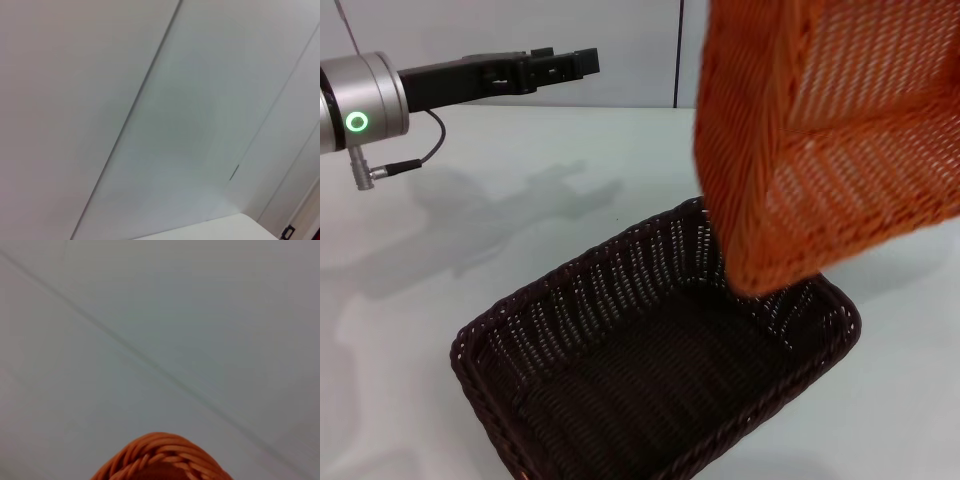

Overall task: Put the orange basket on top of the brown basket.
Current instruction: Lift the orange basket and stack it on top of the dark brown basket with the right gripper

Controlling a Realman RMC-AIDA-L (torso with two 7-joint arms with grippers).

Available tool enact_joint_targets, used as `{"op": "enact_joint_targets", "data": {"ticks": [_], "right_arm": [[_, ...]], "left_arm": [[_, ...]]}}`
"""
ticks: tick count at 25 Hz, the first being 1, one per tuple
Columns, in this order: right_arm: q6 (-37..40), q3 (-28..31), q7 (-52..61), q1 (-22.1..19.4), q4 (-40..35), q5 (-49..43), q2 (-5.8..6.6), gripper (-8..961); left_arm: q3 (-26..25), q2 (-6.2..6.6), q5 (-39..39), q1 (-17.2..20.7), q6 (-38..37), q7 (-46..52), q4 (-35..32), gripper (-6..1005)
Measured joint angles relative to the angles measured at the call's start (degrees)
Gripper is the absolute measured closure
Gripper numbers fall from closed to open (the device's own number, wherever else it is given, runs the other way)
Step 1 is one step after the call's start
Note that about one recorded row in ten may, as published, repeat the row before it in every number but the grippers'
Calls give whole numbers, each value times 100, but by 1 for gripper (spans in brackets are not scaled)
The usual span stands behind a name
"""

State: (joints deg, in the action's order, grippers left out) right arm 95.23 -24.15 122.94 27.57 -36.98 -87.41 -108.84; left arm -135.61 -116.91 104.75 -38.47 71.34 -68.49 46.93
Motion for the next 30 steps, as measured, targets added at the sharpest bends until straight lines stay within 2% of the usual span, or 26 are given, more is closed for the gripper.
{"op": "enact_joint_targets", "data": {"ticks": [3, 8, 13, 14, 17, 18, 19, 21, 25, 28, 30], "right_arm": [[91, -542, 222, 16, 6, -11, -14, 671], [122, -996, 298, 33, 7, -55, -95, 655], [-10, -1626, 279, 120, 36, -186, -323, 639], [-10, -1626, 279, 120, 36, -186, -323, 636], [-244, -1817, 269, 276, 159, -614, -463, 627], [-419, -1846, 255, 367, 216, -933, -546, 624], [-419, -1846, 255, 367, 216, -933, -546, 620], [-536, -1874, 242, 424, 227, -1134, -624, 614], [-561, -1925, 179, 461, 245, -1225, -640, 601], [-588, -1888, 168, 431, 247, -1249, -592, 592], [-608, -1866, 165, 415, 246, -1249, -573, 515]], "left_arm": [[0, 20, -11, -10, -59, -7, -82, 159], [6, 9, -24, -25, -81, -58, -99, 159], [2, -9, -26, -50, -118, -75, -161, 159], [2, -9, -26, -50, -118, -75, -161, 159], [30, -12, -26, -50, -130, -82, -168, 159], [32, -12, -26, -48, -138, -83, -170, 159], [35, -12, -26, -47, -146, -84, -176, 159], [42, -14, -26, -47, -152, -87, -195, 159], [56, -14, -26, -46, -152, -108, -227, 159], [59, -19, -26, -37, -152, -130, -231, 159], [60, -19, -25, -37, -151, -133, -236, 159]]}}
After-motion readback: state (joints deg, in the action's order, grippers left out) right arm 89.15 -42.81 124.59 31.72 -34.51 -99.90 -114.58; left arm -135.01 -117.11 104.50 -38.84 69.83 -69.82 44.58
